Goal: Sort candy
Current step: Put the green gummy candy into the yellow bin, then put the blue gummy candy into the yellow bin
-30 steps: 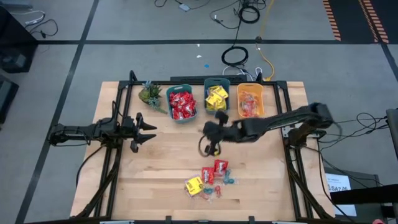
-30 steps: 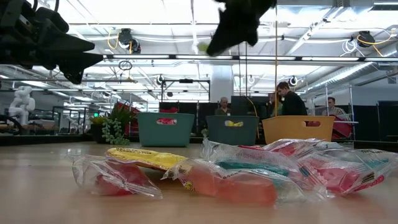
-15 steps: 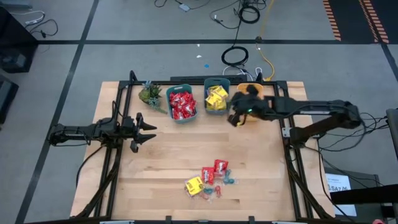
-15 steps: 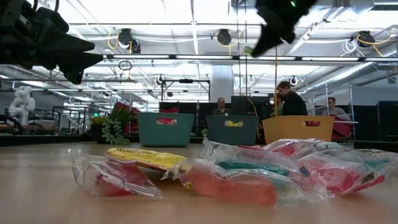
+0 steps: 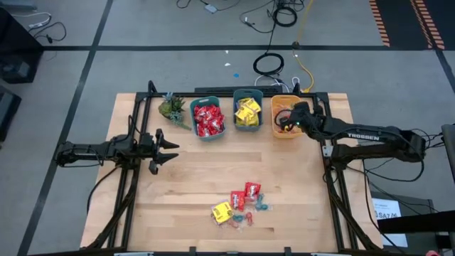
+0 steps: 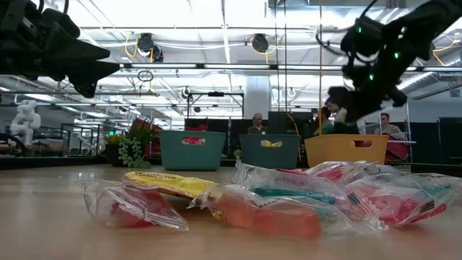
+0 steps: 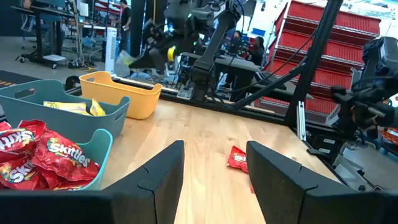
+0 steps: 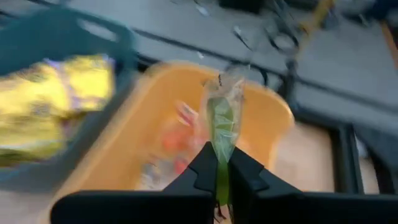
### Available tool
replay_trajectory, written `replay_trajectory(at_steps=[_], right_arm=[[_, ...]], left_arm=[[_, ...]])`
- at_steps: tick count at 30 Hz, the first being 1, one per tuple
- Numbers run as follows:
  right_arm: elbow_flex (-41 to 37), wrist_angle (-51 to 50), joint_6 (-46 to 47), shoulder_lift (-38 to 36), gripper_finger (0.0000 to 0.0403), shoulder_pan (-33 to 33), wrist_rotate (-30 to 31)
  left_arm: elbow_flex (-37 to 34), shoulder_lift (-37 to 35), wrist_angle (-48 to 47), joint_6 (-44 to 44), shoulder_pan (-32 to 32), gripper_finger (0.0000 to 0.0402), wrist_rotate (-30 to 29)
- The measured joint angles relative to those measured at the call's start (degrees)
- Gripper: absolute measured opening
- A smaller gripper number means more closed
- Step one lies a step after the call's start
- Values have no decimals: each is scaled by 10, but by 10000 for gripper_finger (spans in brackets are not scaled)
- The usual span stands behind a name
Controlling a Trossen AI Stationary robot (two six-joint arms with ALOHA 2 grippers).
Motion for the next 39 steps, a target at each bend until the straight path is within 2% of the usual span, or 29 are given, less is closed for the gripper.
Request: replay_trajectory(at_steps=[3,6,13,19,28,31,35,39], right_arm=[[-14,-2,28,3,28,-25,-47],[-16,1,30,3,65,-42,-79],[-17,17,25,3,161,-52,-84],[-17,17,25,3,208,-52,-84],[-17,17,26,3,228,-52,-87],[-17,28,3,1,225,-50,-113],[-10,95,-113,1,215,-31,-212],[-1,184,-184,1,207,8,-286]], left_arm=[[0,0,0,0,0,183,0],[0,0,0,3,0,183,0],[0,0,0,3,0,183,-3],[0,0,0,3,0,183,-3],[0,0,0,3,0,183,-4],[0,0,0,4,0,183,-4],[0,0,0,4,0,183,-4],[0,0,0,4,0,183,-4]])
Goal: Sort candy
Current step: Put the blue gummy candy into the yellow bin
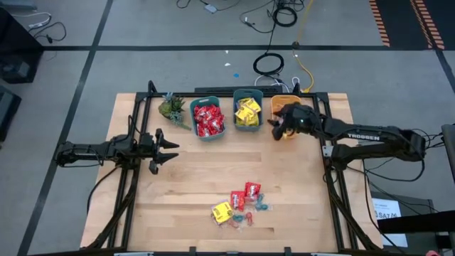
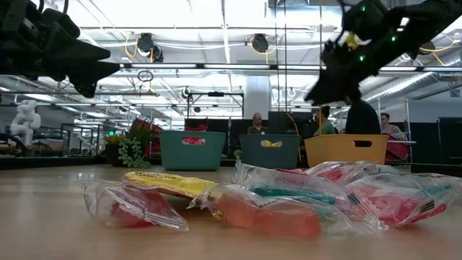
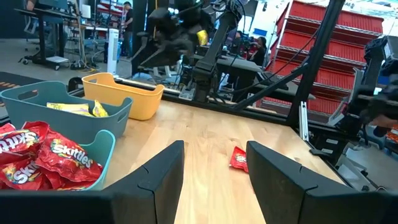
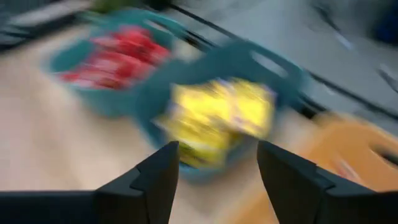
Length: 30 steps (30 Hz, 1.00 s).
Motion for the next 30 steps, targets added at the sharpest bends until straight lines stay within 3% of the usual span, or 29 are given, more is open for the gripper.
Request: replay_trajectory(at_steps=[3,12,30], right_arm=[[11,19,-54,1,203,39,-40],[18,-7,-72,6,201,172,-41],[26,-97,255,167,201,452,-39]], left_arm=[[0,0,0,0,0,183,0],[0,0,0,0,0,183,0],[0,0,0,-5,0,183,0]])
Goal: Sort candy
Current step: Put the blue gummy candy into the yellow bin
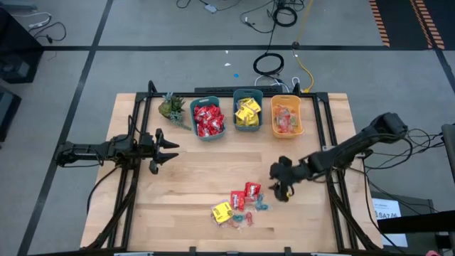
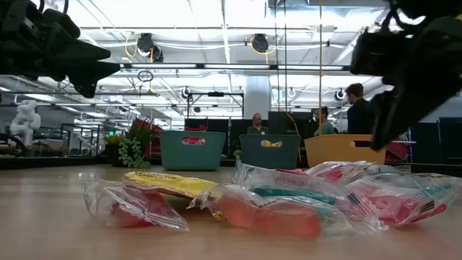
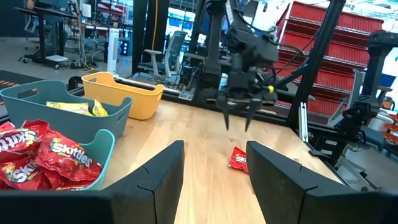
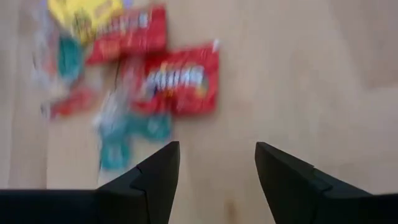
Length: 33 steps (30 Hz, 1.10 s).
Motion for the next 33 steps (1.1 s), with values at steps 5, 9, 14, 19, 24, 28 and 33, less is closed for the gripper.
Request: replay_trajectory(at_steps=[5,9,14,19,24,28,33], right_arm=[[62,-79,8,60,201,43,1],[100,-74,-22,118,201,47,5],[155,-73,-85,193,201,47,4],[193,-76,-114,261,199,47,1],[222,-92,-112,297,150,49,6],[230,-131,-67,288,56,48,7],[225,-199,-64,238,16,50,-7]], left_arm=[[0,0,0,0,0,183,0],[0,0,0,0,0,183,0],[0,0,0,0,0,183,0],[0,0,1,-1,0,183,0],[0,0,1,-1,0,183,1],[0,0,1,-1,0,183,6],[0,0,1,-1,0,183,7]])
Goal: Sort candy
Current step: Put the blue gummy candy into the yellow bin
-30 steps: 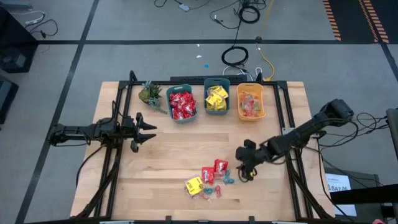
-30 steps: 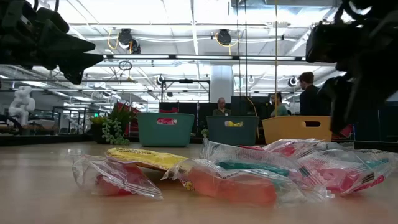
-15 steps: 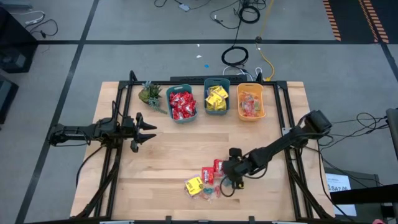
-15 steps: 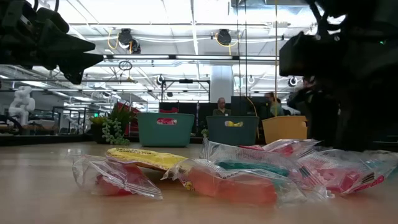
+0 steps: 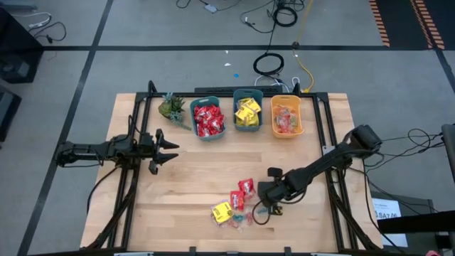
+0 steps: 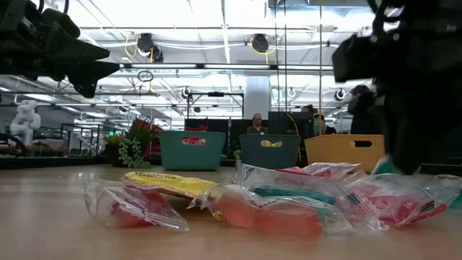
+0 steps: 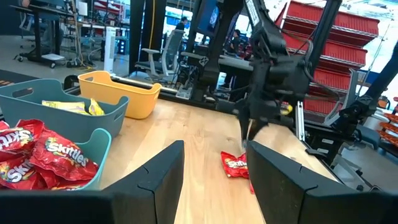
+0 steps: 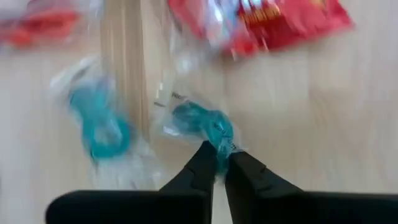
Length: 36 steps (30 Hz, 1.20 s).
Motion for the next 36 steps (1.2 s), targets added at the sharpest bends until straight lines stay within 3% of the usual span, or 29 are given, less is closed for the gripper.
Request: replay_trajectory(at_steps=[4,6,11,14,19,26,31,36], right_arm=[[1,-98,10,-58,13,-2,13],[1,-135,11,-86,6,-2,49],[1,-209,28,-164,5,-38,180],[-8,-218,26,-218,5,-72,293],[-37,-218,0,-308,3,-178,419],[-94,-174,-19,-385,6,-343,432],[-136,-78,-46,-392,26,-406,428],[-151,-3,-63,-389,76,-438,396]], left_arm=[[0,0,0,0,0,183,1],[0,0,0,0,0,183,2],[0,0,0,0,0,183,2],[0,0,0,5,0,183,2],[0,0,0,18,0,183,3],[0,0,-1,17,0,183,3],[0,0,-1,16,0,183,3],[0,0,-1,16,0,183,3]])
